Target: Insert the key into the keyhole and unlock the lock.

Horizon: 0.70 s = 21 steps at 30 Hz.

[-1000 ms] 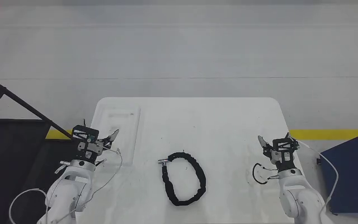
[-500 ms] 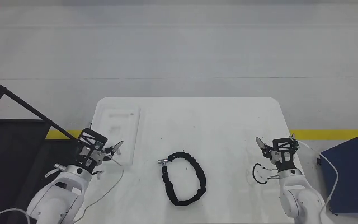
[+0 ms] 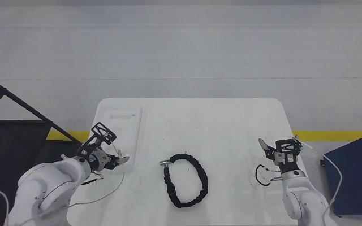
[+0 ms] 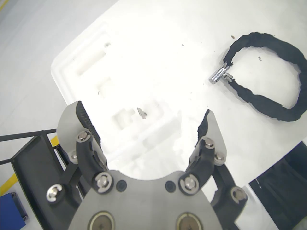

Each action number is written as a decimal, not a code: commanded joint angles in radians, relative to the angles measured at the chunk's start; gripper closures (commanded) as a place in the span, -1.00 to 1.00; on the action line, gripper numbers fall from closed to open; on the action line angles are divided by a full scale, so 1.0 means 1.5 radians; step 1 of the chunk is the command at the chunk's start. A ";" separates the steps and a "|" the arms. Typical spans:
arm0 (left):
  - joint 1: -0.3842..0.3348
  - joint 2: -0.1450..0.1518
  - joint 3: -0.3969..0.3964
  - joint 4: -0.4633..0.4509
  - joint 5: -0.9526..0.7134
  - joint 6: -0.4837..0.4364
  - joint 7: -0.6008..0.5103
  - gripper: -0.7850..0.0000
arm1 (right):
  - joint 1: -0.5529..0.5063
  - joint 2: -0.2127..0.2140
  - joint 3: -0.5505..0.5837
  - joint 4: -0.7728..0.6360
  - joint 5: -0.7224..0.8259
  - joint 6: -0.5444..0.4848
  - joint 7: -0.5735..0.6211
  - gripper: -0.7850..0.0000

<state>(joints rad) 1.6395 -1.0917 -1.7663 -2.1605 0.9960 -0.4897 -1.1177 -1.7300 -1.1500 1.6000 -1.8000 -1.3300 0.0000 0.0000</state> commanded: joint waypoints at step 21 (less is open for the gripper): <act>-0.222 0.013 0.121 0.178 -0.088 0.110 -0.175 -1.00 | 0.000 0.000 0.000 0.000 0.000 0.000 0.000 -1.00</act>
<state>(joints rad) 1.3070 -1.0721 -1.5852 -1.8934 0.8638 -0.3244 -1.3795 -1.7300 -1.1500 1.6000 -1.8000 -1.3300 0.0000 0.0000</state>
